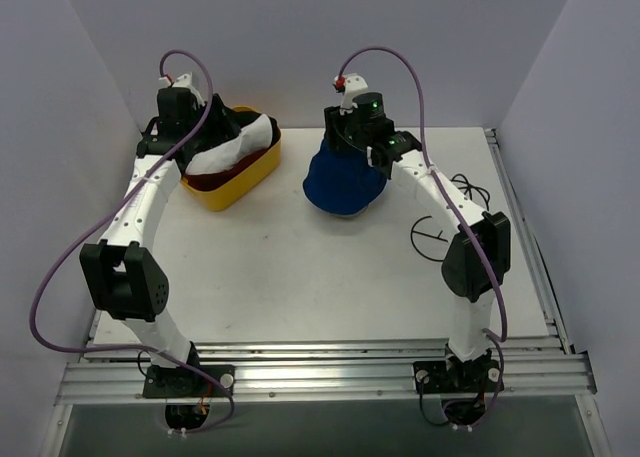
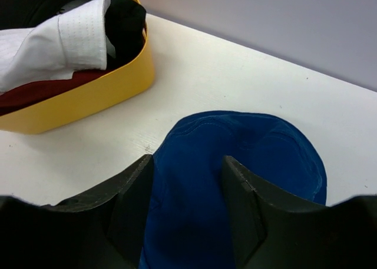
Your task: Stack the hats
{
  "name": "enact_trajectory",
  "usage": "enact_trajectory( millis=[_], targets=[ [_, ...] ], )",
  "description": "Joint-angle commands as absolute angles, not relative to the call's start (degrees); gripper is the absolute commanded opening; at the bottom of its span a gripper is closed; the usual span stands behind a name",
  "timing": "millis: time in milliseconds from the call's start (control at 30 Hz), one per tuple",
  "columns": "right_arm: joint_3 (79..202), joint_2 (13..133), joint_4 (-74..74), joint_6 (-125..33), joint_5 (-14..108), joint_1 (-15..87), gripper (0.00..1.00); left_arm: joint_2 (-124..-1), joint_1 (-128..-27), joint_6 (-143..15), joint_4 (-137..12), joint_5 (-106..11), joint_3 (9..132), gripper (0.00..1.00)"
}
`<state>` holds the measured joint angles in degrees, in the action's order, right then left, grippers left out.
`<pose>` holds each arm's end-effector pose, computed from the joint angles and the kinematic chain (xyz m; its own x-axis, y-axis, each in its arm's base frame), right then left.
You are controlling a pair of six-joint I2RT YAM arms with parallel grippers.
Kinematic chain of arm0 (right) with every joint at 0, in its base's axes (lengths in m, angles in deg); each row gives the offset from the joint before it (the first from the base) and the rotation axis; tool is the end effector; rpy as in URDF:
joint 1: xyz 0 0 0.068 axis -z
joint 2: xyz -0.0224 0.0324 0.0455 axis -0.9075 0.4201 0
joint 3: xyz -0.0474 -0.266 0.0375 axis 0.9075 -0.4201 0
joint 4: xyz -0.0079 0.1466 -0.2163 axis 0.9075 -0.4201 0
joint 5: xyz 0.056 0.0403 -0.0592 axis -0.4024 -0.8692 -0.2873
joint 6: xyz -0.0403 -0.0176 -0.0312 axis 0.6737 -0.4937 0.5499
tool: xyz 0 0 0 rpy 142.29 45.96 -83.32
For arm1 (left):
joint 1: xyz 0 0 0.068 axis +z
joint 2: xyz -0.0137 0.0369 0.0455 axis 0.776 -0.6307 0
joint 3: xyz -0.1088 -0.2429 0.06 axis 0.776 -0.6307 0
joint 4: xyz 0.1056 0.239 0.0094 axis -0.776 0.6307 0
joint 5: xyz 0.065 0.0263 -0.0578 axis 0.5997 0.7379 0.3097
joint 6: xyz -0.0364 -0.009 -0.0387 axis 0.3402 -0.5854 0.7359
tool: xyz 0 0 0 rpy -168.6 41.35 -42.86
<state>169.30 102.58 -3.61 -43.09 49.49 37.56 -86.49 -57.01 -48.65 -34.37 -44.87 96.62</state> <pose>0.4159 0.2214 0.3747 -0.1927 -0.0260 -0.9809 -0.5327 0.8423 0.0824 0.4050 -0.0467 0.3770 -0.4956 -0.3981 -0.7719 -0.0355 0.8973 -0.4400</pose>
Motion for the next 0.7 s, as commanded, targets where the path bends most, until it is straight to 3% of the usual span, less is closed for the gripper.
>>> enact_trajectory(
  millis=[0,467,667],
  targets=[
    [170.5,104.1,-6.8,-41.7,50.8,36.3,0.45,-85.6,-57.0,-49.0,-34.8,-43.9,98.2,0.80],
    [176.8,98.2,-10.0,-44.3,56.9,35.1,0.47,-90.6,-58.1,-52.3,-31.1,-44.4,101.6,0.79],
    [165.9,87.4,-6.4,-47.2,55.6,32.3,0.47,-93.6,-59.1,-56.3,-27.3,-41.4,104.3,0.77]
  ],
)
